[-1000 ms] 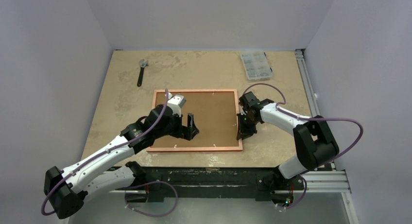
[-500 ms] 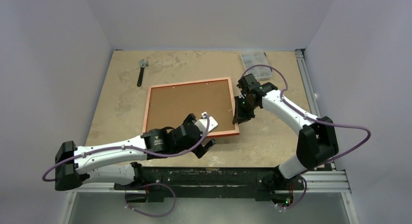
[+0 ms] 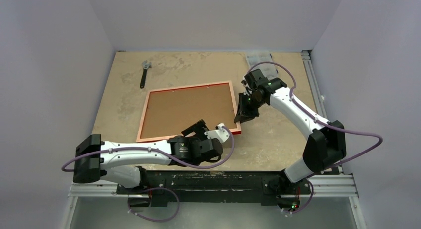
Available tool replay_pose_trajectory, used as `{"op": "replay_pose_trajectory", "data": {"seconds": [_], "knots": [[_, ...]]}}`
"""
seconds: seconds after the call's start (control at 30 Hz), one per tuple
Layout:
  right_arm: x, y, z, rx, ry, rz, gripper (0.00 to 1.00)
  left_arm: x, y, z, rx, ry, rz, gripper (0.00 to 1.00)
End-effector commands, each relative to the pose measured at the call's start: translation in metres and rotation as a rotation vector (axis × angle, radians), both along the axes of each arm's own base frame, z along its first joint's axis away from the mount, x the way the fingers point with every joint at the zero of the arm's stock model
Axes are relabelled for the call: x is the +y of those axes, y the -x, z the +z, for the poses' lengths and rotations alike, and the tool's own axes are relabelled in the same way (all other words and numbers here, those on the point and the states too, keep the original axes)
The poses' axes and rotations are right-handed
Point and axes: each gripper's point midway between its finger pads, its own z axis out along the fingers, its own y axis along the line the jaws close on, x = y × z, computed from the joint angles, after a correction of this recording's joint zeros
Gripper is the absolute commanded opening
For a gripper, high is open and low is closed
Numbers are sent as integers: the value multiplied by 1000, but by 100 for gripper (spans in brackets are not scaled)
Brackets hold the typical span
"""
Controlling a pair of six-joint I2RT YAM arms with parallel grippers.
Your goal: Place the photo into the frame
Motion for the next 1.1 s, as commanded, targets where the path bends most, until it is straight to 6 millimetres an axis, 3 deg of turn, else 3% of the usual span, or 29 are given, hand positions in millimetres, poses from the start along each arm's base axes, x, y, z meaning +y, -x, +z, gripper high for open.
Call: {"op": "replay_pose_trajectory", "data": {"seconds": [0.0, 0.2, 0.4, 0.63, 0.8, 0.97, 1.07], "knots": [[25, 3, 50, -60, -183, 45, 0, 22, -19, 26, -160, -101, 156, 83], [23, 4, 53, -66, -183, 43, 0, 25, -23, 30, -204, -171, 219, 75], [30, 2, 60, -86, -238, 72, 1, 31, -24, 38, -229, -188, 251, 43], [36, -10, 86, -186, -302, 86, 38, 42, -25, 55, -305, -230, 309, 27], [32, -28, 124, -366, -340, 87, 64, 49, -23, 70, -369, -267, 339, 13], [42, -32, 171, -555, -452, 199, 68, 61, -18, 92, -444, -308, 366, 0], [43, -36, 191, -637, -508, 229, 68, 65, -15, 105, -485, -295, 386, 0]]}}
